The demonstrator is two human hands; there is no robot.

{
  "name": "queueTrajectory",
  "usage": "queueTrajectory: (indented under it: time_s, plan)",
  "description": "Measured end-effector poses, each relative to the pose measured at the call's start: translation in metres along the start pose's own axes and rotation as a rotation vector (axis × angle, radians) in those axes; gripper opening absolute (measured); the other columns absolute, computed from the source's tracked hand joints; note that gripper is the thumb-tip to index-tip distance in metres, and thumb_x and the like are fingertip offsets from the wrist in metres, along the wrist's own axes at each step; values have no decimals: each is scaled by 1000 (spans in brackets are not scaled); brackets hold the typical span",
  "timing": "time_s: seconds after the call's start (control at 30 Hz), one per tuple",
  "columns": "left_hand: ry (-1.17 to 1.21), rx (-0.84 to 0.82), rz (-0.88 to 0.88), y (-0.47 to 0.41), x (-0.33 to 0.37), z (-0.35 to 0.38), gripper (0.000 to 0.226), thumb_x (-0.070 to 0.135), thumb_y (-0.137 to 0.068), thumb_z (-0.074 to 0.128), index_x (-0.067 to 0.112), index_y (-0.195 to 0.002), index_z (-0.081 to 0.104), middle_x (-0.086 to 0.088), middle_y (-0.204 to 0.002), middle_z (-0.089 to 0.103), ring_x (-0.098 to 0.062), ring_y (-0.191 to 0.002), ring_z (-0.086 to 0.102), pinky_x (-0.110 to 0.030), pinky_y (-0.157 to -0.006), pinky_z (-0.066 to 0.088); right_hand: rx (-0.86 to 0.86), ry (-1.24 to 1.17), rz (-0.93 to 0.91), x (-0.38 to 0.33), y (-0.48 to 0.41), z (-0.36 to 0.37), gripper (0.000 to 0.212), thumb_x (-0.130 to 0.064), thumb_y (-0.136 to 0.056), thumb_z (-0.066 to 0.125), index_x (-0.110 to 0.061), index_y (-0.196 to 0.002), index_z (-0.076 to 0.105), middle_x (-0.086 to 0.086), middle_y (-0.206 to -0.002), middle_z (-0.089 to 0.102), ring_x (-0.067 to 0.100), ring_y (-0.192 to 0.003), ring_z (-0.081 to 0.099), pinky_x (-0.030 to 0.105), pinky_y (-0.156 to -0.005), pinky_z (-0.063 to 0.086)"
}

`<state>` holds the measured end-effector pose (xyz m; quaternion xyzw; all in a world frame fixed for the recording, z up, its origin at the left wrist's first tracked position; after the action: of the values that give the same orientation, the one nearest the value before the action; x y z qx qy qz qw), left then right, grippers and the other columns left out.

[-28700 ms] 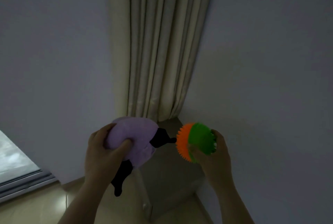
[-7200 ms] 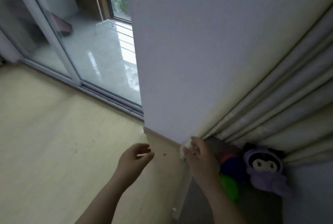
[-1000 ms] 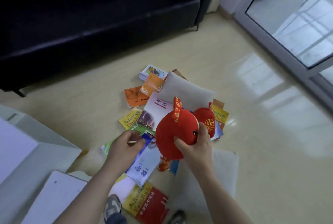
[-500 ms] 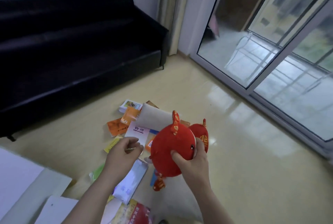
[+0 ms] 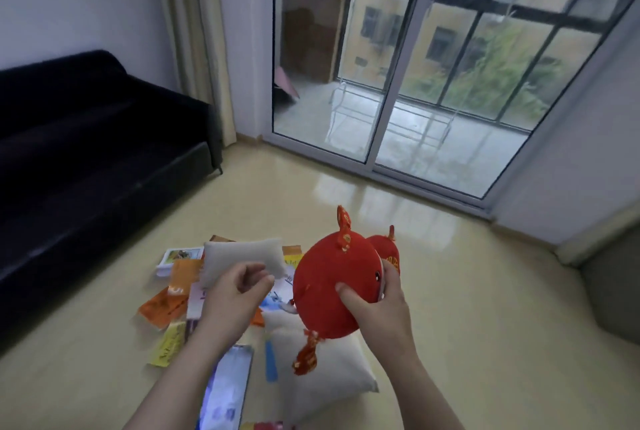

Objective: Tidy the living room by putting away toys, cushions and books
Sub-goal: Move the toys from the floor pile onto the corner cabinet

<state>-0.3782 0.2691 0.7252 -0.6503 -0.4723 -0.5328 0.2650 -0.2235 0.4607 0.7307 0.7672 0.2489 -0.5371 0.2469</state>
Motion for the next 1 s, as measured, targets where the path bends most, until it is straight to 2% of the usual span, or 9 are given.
queueTrajectory:
  time_s: [0.07,0.13,0.23,0.33,0.4,0.53,0.67,0.8,1.0]
  plan:
    - [3,-69,31,9,14,19,22,14,-89,64,14,-111,61,7,-99,65,-6,-89,61,-24,-74,47,62,-15,-4,-2,14,-26,55,-34,-72,78,-47,-117,48,-14,-115,58,0,-98,59,18,-75,50]
    - [0,-120,50,17,27,37,21,16,-89,64,17,-109,61,7,-99,66,-9,-92,62,-29,-81,50,110,-24,1,0,24,-47,55,-34,-73,78,-46,-117,48,-15,-115,58,-1,-99,58,15,-73,48]
    - [-4,-206,73,30,44,69,18,19,-88,64,22,-106,61,7,-100,66,-11,-94,61,-34,-87,50,187,-26,29,6,36,-82,70,-48,-67,76,-44,-129,43,-15,-122,56,3,-106,57,27,-88,52]
    - [8,-301,95,45,66,113,24,32,-79,68,25,-100,63,7,-100,68,-12,-96,63,-36,-84,51,280,-52,23,10,50,-132,61,-45,-70,76,-45,-123,46,-18,-120,56,0,-104,57,27,-89,51]
    - [9,-342,113,54,80,137,24,36,-73,67,29,-96,62,7,-99,69,-12,-96,64,-38,-85,52,330,-52,28,14,56,-159,67,-42,-72,77,-40,-130,44,-17,-122,56,1,-106,56,30,-91,52]
    - [-6,-446,155,82,113,224,30,37,-70,66,26,-97,63,6,-98,69,-9,-94,64,-38,-87,52,448,-71,34,33,73,-243,66,-38,-76,76,-36,-133,43,-20,-119,56,-1,-106,55,22,-86,50]
    - [-49,-579,220,130,142,339,19,19,-86,66,18,-106,65,4,-99,69,-11,-94,64,-39,-88,52,580,-79,51,59,104,-351,61,-34,-79,74,-38,-130,42,-25,-114,55,-5,-101,54,8,-71,44]
    - [-53,-694,256,184,170,446,17,19,-87,65,23,-103,64,7,-99,70,-12,-94,64,-39,-88,52,712,-68,86,87,132,-461,62,-34,-78,75,-34,-132,44,-16,-119,57,6,-107,57,10,-72,44]
    - [-34,-812,274,249,202,562,16,19,-87,65,25,-102,64,7,-99,70,-9,-93,65,-41,-89,52,823,-85,83,110,163,-586,47,-29,-79,75,-42,-114,47,-20,-109,58,-4,-95,56,11,-63,43]
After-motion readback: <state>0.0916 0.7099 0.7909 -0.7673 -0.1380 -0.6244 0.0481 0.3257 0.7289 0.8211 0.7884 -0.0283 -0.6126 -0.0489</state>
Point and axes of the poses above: each hand's wrist, its own y-axis away from the middle knuckle, its own z-axis out of the palm, x = y × z, the point moved 9 cm from there along -y, towards the middle knuckle
